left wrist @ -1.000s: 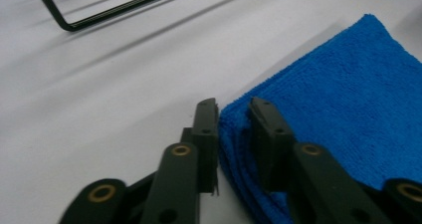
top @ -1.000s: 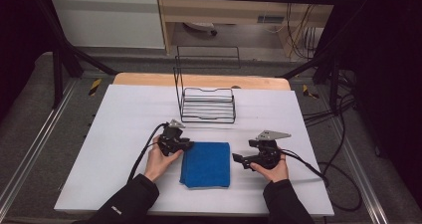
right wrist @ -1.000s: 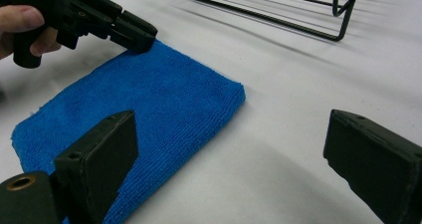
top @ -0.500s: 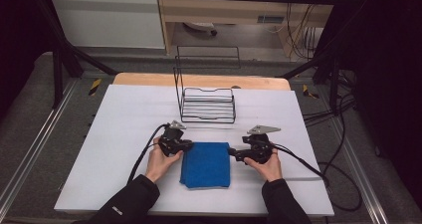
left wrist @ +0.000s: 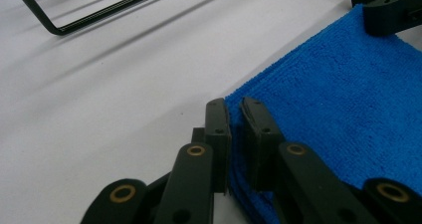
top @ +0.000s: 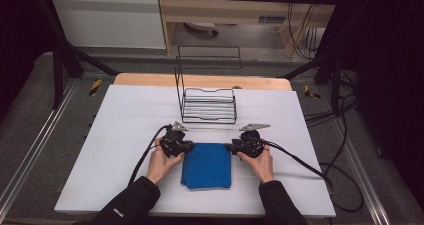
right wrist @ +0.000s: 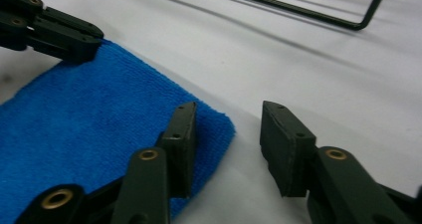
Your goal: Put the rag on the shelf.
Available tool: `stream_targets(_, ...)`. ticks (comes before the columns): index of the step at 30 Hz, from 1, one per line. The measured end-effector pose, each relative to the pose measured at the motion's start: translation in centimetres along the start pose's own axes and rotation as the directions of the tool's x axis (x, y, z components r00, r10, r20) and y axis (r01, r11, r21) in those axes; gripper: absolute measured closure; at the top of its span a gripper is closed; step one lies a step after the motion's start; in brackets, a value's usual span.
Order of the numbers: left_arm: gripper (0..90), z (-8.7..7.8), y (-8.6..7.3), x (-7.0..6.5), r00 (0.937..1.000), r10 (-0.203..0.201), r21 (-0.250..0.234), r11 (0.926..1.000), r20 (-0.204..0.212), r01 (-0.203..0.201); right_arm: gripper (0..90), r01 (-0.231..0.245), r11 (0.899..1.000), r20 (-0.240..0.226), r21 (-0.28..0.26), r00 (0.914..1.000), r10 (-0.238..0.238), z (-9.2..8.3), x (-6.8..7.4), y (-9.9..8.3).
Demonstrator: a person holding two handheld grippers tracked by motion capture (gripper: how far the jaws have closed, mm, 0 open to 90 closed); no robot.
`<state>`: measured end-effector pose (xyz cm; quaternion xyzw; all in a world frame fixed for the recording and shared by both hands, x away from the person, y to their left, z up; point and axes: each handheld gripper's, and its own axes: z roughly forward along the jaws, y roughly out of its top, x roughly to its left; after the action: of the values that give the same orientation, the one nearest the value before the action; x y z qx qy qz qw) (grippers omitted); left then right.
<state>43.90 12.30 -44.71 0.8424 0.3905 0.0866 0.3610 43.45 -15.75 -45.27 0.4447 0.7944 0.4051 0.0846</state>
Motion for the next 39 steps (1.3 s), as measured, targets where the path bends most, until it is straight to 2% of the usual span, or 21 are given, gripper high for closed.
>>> stream_targets(4, 81.7, 0.0, 0.0, 0.0, 1.0000, 0.000, -0.001, 1.0000, 0.000, 0.000, 65.7, -0.025, 1.000, -0.021, 0.012, 0.9994, 0.026, 0.2, 0.1, -0.1)
stream_targets(8, 81.7, 0.0, 0.0, 0.1, 0.9998, -0.019, -0.002, 0.9998, 0.007, 0.019, 72.6, -0.058, 0.998, -0.048, 0.024, 0.9971, 0.059, 0.3, 0.2, -0.1)
stream_targets(9, 81.8, 0.0, 0.0, 0.1, 0.9997, -0.022, -0.003, 0.9998, 0.010, 0.022, 77.2, -0.075, 0.997, -0.059, 0.037, 0.9953, 0.077, 0.4, 0.2, 0.0)
stream_targets(10, 81.8, 0.0, -0.1, 0.1, 0.9996, -0.025, -0.006, 0.9997, 0.011, 0.025, 77.2, -0.075, 0.997, -0.059, 0.037, 0.9953, 0.077, 0.4, 0.2, 0.0)
stream_targets(11, 82.4, 0.0, -0.1, 0.2, 0.9996, -0.026, -0.009, 0.9996, 0.013, 0.026, 82.7, -0.089, 0.995, -0.070, 0.047, 0.9932, 0.092, 0.4, 0.2, -0.1)
stream_targets(16, 83.7, -0.4, -0.1, 0.6, 0.9980, -0.049, -0.017, 0.9986, 0.040, 0.050, 86.0, -0.099, 0.994, -0.074, 0.039, 0.9920, 0.102, 0.0, 0.3, 0.0)
stream_targets(20, 83.9, -1.3, 0.1, 0.6, 0.9974, -0.054, -0.056, 0.9968, 0.049, 0.056, 86.1, -0.101, 0.995, -0.086, 0.019, 0.9911, 0.102, -0.4, 0.4, 0.2)
stream_targets(26, 83.9, -2.9, 0.2, -0.1, 0.9986, -0.022, -0.101, 0.9945, 0.048, 0.027, 86.2, -0.091, 0.995, -0.111, -0.050, 0.9901, 0.085, -1.8, 0.8, 0.5)
stream_targets(29, 83.9, -4.0, -0.1, -0.4, 0.9992, -0.006, -0.126, 0.9920, 0.039, 0.011, 86.2, -0.050, 0.996, -0.112, -0.071, 0.9928, 0.042, -2.3, 1.3, 0.8)
stream_targets(33, 83.9, -5.1, 0.2, -0.5, 0.9990, -0.013, -0.172, 0.9849, 0.044, 0.020, 86.2, -0.033, 0.994, -0.115, -0.108, 0.9931, 0.021, -3.1, 2.1, 1.2)
stream_targets(39, 83.9, -6.4, 0.7, -1.3, 0.9993, 0.017, -0.220, 0.9754, 0.034, -0.009, 86.2, -0.005, 0.987, -0.110, -0.158, 0.9939, -0.013, -4.6, 2.5, 1.6)
